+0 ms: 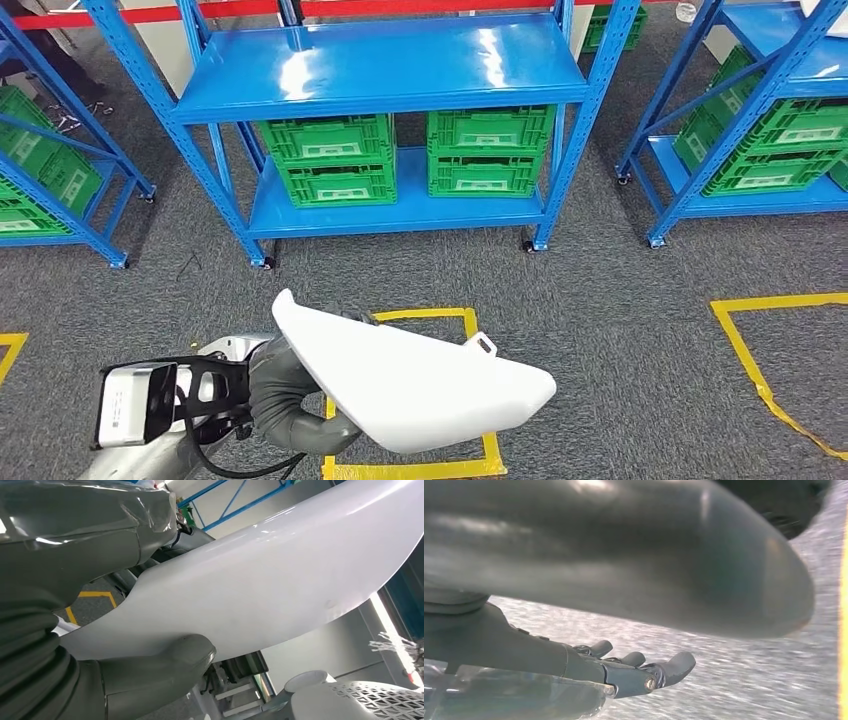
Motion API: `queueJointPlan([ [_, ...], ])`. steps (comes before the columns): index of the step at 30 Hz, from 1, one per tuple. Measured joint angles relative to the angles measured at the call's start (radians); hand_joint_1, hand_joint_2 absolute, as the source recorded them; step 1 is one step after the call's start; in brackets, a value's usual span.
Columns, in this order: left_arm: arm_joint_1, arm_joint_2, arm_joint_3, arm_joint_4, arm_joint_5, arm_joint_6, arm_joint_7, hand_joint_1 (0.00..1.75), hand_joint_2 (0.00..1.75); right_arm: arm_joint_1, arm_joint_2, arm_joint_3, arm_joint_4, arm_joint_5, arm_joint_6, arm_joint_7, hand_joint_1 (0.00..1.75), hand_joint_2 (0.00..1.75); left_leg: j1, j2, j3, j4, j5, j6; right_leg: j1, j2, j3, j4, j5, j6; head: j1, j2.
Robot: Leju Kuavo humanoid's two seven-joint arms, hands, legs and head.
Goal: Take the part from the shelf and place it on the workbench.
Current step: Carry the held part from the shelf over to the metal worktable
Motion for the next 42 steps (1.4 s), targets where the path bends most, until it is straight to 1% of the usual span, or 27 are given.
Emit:
queueJointPlan([
  [2, -0.003, 0.001, 0.001, 0.0, -0.007, 0.001, -0.004, 1.73, 1.75, 0.006, 0.014, -0.019, -0.046, 0.01, 0.02, 0.021, 0.0, 0.0, -0.01, -0.002, 0.066, -0.103, -0.023, 0.014, -0.005, 0.0, -0.005, -0.004, 0.019, 0.013, 0.0, 0.0],
  [4, -0.002, 0.003, 0.002, 0.0, -0.013, 0.003, -0.008, 1.73, 1.75, 0.012, 0.027, -0.038, -0.094, 0.02, 0.042, 0.024, 0.0, 0.0, -0.017, -0.001, 0.066, -0.126, -0.012, 0.021, -0.01, -0.001, -0.008, -0.011, 0.037, 0.028, -0.002, 0.0],
  [5, -0.001, 0.003, 0.003, 0.0, -0.015, 0.005, -0.01, 1.73, 1.75, 0.015, 0.033, -0.045, -0.119, 0.027, 0.052, 0.018, 0.0, 0.0, -0.017, 0.0, 0.06, -0.134, 0.003, 0.028, -0.011, 0.0, -0.013, -0.008, 0.034, 0.029, -0.003, 0.0],
  [7, 0.001, 0.004, 0.004, 0.0, -0.017, 0.009, -0.015, 1.73, 1.75, 0.024, 0.045, -0.051, -0.161, 0.049, 0.064, -0.007, 0.0, 0.0, -0.014, 0.002, 0.039, -0.147, 0.036, 0.041, -0.009, 0.001, -0.036, 0.046, -0.026, 0.019, 0.002, 0.0],
  [9, 0.01, 0.005, 0.007, 0.001, -0.021, 0.01, -0.021, 1.73, 1.75, 0.03, 0.053, -0.051, -0.191, 0.068, 0.066, -0.041, 0.0, 0.0, -0.015, 0.003, 0.007, -0.147, 0.066, 0.047, -0.008, 0.002, -0.072, 0.174, -0.121, 0.009, 0.007, 0.0],
  [10, 0.015, 0.006, 0.008, 0.002, -0.024, 0.009, -0.023, 1.73, 1.75, 0.031, 0.055, -0.051, -0.199, 0.073, 0.062, -0.056, 0.0, 0.0, -0.015, 0.004, -0.011, -0.145, 0.079, 0.046, -0.008, 0.002, -0.083, 0.239, -0.146, 0.014, 0.008, 0.0],
  [11, 0.021, 0.006, 0.01, 0.003, -0.027, 0.007, -0.026, 1.73, 1.75, 0.03, 0.056, -0.051, -0.203, 0.075, 0.056, -0.069, 0.0, 0.0, -0.015, 0.004, -0.03, -0.141, 0.092, 0.044, -0.009, 0.002, -0.085, 0.283, -0.149, 0.025, 0.008, 0.0],
  [12, 0.025, 0.007, 0.012, 0.005, -0.03, 0.005, -0.028, 1.73, 1.75, 0.029, 0.057, -0.052, -0.204, 0.077, 0.048, -0.08, 0.0, 0.0, -0.014, 0.005, -0.051, -0.136, 0.104, 0.041, -0.011, 0.002, -0.069, 0.293, -0.132, 0.04, 0.008, 0.0],
  [14, 0.03, 0.007, 0.017, 0.007, -0.032, 0.001, -0.03, 1.73, 1.75, 0.026, 0.06, -0.054, -0.205, 0.077, 0.034, -0.096, 0.0, 0.0, -0.01, 0.006, -0.091, -0.116, 0.122, 0.032, -0.017, 0.002, 0.015, 0.206, -0.094, 0.063, 0.009, 0.0],
  [15, 0.031, 0.007, 0.02, 0.008, -0.033, -0.001, -0.031, 1.73, 1.75, 0.023, 0.063, -0.054, -0.205, 0.077, 0.03, -0.105, 0.0, 0.0, -0.01, 0.005, -0.11, -0.102, 0.128, 0.026, -0.018, 0.003, 0.071, 0.129, -0.098, 0.065, 0.01, 0.0],
  [17, 0.032, 0.008, 0.023, 0.008, -0.034, -0.003, -0.033, 1.73, 1.75, 0.017, 0.067, -0.055, -0.204, 0.078, 0.024, -0.121, 0.0, 0.0, -0.011, 0.005, -0.136, -0.081, 0.14, 0.015, -0.015, 0.005, 0.135, 0.021, -0.13, 0.05, 0.011, 0.0],
  [19, 0.034, 0.009, 0.024, 0.009, -0.034, -0.004, -0.034, 1.73, 1.75, 0.015, 0.07, -0.056, -0.204, 0.078, 0.022, -0.13, 0.0, 0.0, -0.008, 0.005, -0.147, -0.077, 0.156, 0.004, -0.011, 0.005, 0.132, 0.0, -0.137, 0.027, 0.01, 0.0],
  [21, 0.038, 0.01, 0.026, 0.011, -0.034, -0.004, -0.035, 1.73, 1.75, 0.016, 0.074, -0.059, -0.203, 0.078, 0.022, -0.132, 0.0, 0.0, -0.002, 0.003, -0.157, -0.061, 0.131, -0.008, -0.012, 0.001, 0.118, 0.001, -0.12, 0.007, 0.01, 0.0],
  [23, 0.04, 0.012, 0.028, 0.012, -0.034, -0.004, -0.035, 1.73, 1.75, 0.016, 0.075, -0.061, -0.203, 0.079, 0.022, -0.133, 0.0, 0.0, 0.003, 0.001, -0.182, 0.03, 0.036, -0.02, -0.012, -0.002, 0.1, 0.001, -0.098, -0.005, 0.007, 0.0],
  [25, 0.041, 0.013, 0.029, 0.013, -0.034, -0.007, -0.037, 1.73, 1.75, 0.015, 0.074, -0.061, -0.202, 0.086, 0.027, -0.136, 0.0, 0.0, 0.005, 0.001, -0.208, 0.162, -0.047, -0.026, -0.009, -0.002, 0.074, 0.003, -0.075, -0.007, 0.006, 0.0],
  [26, 0.042, 0.013, 0.029, 0.014, -0.034, -0.008, -0.038, 1.73, 1.75, 0.016, 0.074, -0.061, -0.2, 0.092, 0.029, -0.14, 0.0, 0.0, 0.006, 0.001, -0.206, 0.2, -0.056, -0.026, -0.007, -0.002, 0.06, 0.004, -0.064, -0.006, 0.006, 0.0],
  [27, 0.043, 0.013, 0.029, 0.015, -0.034, -0.01, -0.039, 1.73, 1.75, 0.016, 0.073, -0.061, -0.198, 0.1, 0.032, -0.145, 0.0, 0.0, 0.006, 0.001, -0.188, 0.206, -0.047, -0.024, -0.005, -0.002, 0.046, 0.004, -0.054, -0.006, 0.006, 0.0],
  [28, 0.043, 0.013, 0.029, 0.016, -0.034, -0.01, -0.041, 1.73, 1.75, 0.016, 0.071, -0.061, -0.195, 0.108, 0.035, -0.149, 0.0, 0.0, 0.006, 0.0, -0.151, 0.174, -0.024, -0.019, -0.003, -0.001, 0.034, 0.004, -0.045, -0.005, 0.006, 0.0],
  [29, 0.043, 0.012, 0.029, 0.016, -0.033, -0.01, -0.041, 1.73, 1.75, 0.016, 0.07, -0.061, -0.192, 0.114, 0.039, -0.149, 0.0, 0.0, 0.003, -0.001, -0.099, 0.11, -0.002, -0.01, -0.001, -0.001, 0.025, 0.004, -0.036, -0.004, 0.006, 0.0],
  [31, 0.043, 0.009, 0.028, 0.014, -0.03, -0.01, -0.037, 1.73, 1.75, 0.016, 0.068, -0.061, -0.185, 0.126, 0.055, -0.141, 0.0, 0.0, -0.005, -0.002, 0.004, -0.038, 0.002, 0.009, 0.0, 0.0, 0.012, 0.003, -0.019, 0.004, 0.006, 0.0],
  [33, 0.044, 0.005, 0.026, 0.012, -0.028, -0.008, -0.032, 1.73, 1.75, 0.016, 0.064, -0.064, -0.178, 0.132, 0.075, -0.128, 0.0, 0.0, -0.016, -0.003, 0.044, -0.111, -0.012, 0.021, -0.006, -0.001, 0.006, -0.003, -0.001, 0.019, 0.006, 0.0],
  [35, 0.045, 0.002, 0.023, 0.012, -0.028, -0.006, -0.03, 1.73, 1.75, 0.015, 0.056, -0.072, -0.166, 0.129, 0.093, -0.12, 0.0, 0.0, -0.021, 0.0, 0.042, -0.131, 0.01, 0.03, -0.011, -0.001, 0.003, -0.012, 0.012, 0.031, 0.006, 0.0],
  [37, 0.045, -0.003, 0.02, 0.012, -0.027, -0.004, -0.029, 1.73, 1.75, 0.013, 0.045, -0.08, -0.147, 0.124, 0.107, -0.116, 0.0, 0.0, -0.018, 0.004, 0.033, -0.151, 0.041, 0.043, -0.009, -0.001, -0.014, 0.019, -0.023, 0.027, 0.01, 0.0],
  [39, 0.046, -0.008, 0.017, 0.014, -0.028, -0.002, -0.031, 1.73, 1.75, 0.01, 0.031, -0.085, -0.123, 0.122, 0.111, -0.118, 0.0, 0.0, -0.016, 0.006, 0.009, -0.156, 0.066, 0.05, -0.008, 0.0, -0.055, 0.134, -0.109, 0.016, 0.014, 0.0],
  [40, 0.047, -0.009, 0.016, 0.016, -0.029, -0.002, -0.033, 1.73, 1.75, 0.009, 0.023, -0.087, -0.111, 0.122, 0.111, -0.121, 0.0, 0.0, -0.017, 0.006, -0.007, -0.154, 0.076, 0.051, -0.008, 0.0, -0.073, 0.205, -0.143, 0.017, 0.015, 0.0],
  [41, 0.048, -0.009, 0.016, 0.018, -0.03, -0.002, -0.034, 1.73, 1.75, 0.007, 0.015, -0.09, -0.1, 0.122, 0.111, -0.123, 0.0, 0.0, -0.017, 0.006, -0.023, -0.15, 0.085, 0.05, -0.009, 0.0, -0.082, 0.259, -0.158, 0.024, 0.015, 0.0],
  [42, 0.049, -0.01, 0.015, 0.02, -0.03, -0.002, -0.036, 1.73, 1.75, 0.005, 0.009, -0.092, -0.09, 0.122, 0.111, -0.126, 0.0, 0.0, -0.016, 0.006, -0.039, -0.144, 0.093, 0.048, -0.01, 0.0, -0.074, 0.281, -0.153, 0.036, 0.015, 0.0],
])
